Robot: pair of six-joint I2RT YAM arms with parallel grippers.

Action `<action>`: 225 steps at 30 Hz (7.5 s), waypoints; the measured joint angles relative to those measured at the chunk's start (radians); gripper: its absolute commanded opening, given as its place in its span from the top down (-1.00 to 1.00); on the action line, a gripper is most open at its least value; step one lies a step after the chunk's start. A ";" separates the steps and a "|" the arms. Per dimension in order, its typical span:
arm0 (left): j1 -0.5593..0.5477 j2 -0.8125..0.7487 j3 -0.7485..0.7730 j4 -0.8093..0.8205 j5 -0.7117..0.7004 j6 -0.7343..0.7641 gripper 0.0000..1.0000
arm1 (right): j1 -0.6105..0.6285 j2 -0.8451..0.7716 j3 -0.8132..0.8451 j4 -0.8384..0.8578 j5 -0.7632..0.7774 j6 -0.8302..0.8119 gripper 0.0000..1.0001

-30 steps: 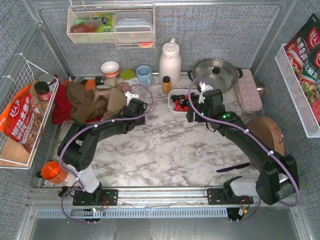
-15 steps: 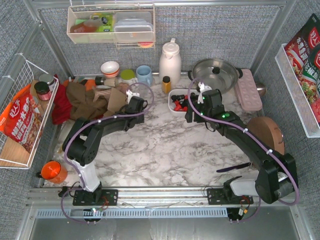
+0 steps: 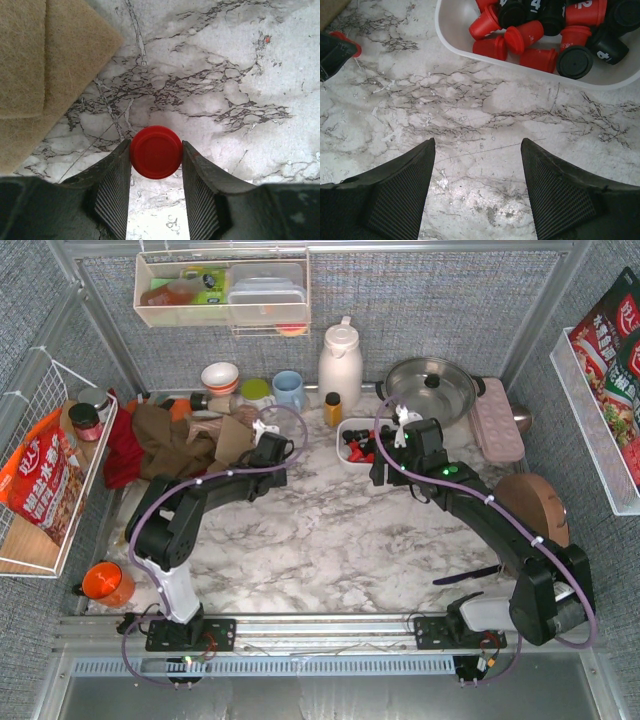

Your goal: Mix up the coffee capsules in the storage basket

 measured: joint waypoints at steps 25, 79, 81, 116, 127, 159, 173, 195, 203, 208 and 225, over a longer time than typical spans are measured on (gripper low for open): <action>-0.039 -0.603 -0.484 0.505 0.469 0.196 0.14 | 0.089 -0.041 0.042 -0.084 -0.018 -0.020 -0.46; -0.317 -0.702 -0.562 0.794 0.540 0.505 0.20 | 0.246 -0.048 0.086 0.108 -0.381 0.251 -0.26; -0.317 -0.702 -0.564 0.793 0.540 0.505 0.20 | 0.246 -0.046 0.084 0.114 -0.382 0.259 -0.20; -0.317 -0.950 -0.758 0.653 0.297 0.349 -0.99 | 0.202 0.012 0.090 0.057 0.084 0.021 0.06; -0.317 -1.340 -0.807 0.306 0.043 0.172 -0.99 | -0.021 0.440 0.333 0.103 0.246 -0.077 0.06; -0.317 -1.619 -0.945 0.206 -0.062 0.142 -0.99 | -0.091 0.628 0.355 0.099 0.109 0.132 -0.49; -0.317 -1.586 -0.939 0.214 -0.066 0.142 -0.99 | -0.080 0.283 0.139 0.070 0.113 0.126 -0.52; -0.317 -1.586 -0.853 0.014 -0.198 -0.007 -0.99 | -0.092 -0.369 -0.422 0.187 0.195 0.072 -0.99; -0.317 -1.683 -0.836 -0.054 -0.292 -0.054 -0.99 | -0.095 -0.572 -0.718 0.492 0.419 -0.041 -0.98; -0.317 -1.728 -0.835 -0.091 -0.339 -0.106 -0.99 | -0.114 -0.458 -0.766 0.597 0.496 -0.098 -0.98; -0.317 -1.748 -0.869 -0.158 -0.446 -0.137 -0.99 | -0.213 0.211 -0.819 1.344 0.306 -0.294 -0.98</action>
